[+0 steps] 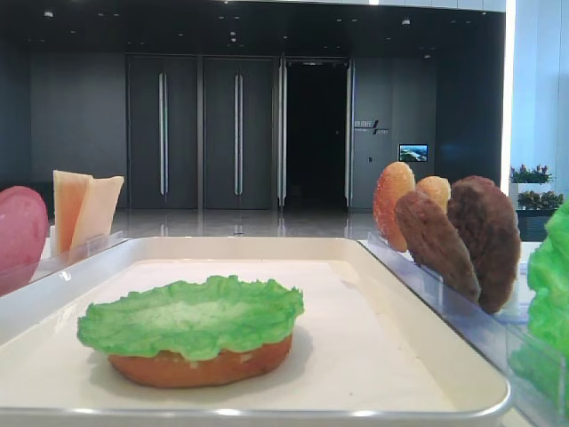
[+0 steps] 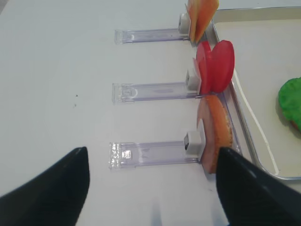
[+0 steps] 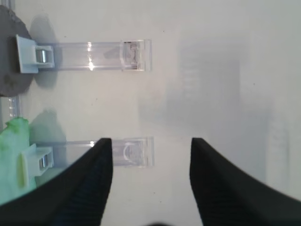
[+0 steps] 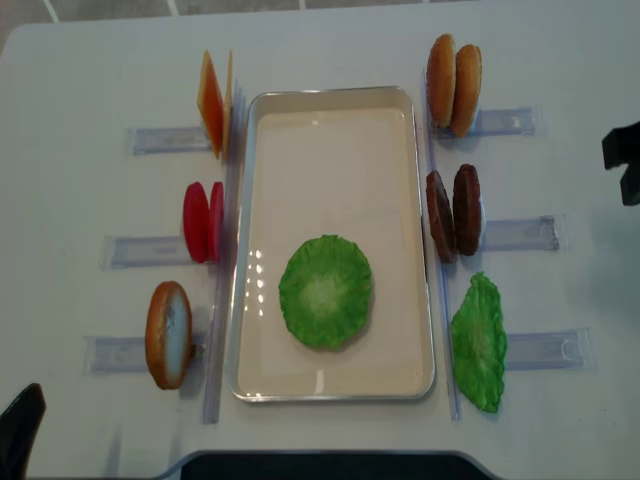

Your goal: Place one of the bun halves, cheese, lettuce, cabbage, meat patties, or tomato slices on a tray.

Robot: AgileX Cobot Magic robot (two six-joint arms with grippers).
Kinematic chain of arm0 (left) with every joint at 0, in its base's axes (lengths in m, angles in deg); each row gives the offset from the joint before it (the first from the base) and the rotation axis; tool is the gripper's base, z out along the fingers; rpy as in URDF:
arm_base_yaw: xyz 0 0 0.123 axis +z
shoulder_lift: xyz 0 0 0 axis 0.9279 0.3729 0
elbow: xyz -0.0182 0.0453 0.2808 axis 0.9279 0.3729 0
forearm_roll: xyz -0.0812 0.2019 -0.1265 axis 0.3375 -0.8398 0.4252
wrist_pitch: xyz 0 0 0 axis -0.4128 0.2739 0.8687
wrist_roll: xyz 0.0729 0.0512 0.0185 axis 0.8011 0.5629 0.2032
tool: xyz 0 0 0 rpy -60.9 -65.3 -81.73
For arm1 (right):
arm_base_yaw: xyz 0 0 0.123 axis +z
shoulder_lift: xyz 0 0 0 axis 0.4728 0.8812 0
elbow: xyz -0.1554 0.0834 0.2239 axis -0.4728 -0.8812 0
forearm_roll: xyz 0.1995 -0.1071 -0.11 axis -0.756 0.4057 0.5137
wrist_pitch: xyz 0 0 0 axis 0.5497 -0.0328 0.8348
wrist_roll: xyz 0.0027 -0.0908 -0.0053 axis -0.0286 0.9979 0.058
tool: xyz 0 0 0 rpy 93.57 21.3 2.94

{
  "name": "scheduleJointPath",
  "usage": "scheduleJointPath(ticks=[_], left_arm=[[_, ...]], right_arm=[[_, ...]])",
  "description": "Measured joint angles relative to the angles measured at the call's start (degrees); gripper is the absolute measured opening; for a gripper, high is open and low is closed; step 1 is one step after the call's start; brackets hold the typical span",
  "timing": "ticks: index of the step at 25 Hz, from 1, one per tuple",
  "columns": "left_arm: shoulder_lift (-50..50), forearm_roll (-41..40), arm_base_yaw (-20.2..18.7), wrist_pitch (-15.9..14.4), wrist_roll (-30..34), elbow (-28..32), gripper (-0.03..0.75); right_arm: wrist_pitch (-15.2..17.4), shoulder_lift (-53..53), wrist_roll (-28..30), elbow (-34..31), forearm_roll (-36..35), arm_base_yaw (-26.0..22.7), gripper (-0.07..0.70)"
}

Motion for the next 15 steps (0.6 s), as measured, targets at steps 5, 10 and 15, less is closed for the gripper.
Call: scheduleJointPath(ticks=[5,10,15], left_arm=[[0.00,0.00,0.00,0.00,0.00,0.00,0.643],[0.00,0.00,0.00,0.00,0.00,0.00,0.643],[0.00,0.00,0.00,0.00,0.00,0.00,0.643]], right_arm=[[0.06,-13.05,-0.04,-7.05,0.05,0.00,0.386],[0.12,-28.25,-0.04,-13.35,0.05,0.00,0.386],[-1.46,-40.99,-0.04,-19.04,0.27,0.00,0.385]])
